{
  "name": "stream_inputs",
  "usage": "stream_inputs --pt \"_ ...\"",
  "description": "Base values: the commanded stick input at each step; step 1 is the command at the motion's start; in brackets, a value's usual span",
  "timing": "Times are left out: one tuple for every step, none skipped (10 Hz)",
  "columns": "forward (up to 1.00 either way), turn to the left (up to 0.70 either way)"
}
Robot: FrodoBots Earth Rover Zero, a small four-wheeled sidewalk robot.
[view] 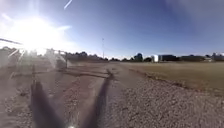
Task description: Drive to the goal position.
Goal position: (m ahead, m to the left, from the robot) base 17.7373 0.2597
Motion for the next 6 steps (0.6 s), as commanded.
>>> stream_inputs --pt "0.5 0.0" --pt "0.5 0.0" --pt "0.5 0.0" --pt "0.5 0.0" --pt "0.5 0.0" --pt "0.5 0.0"
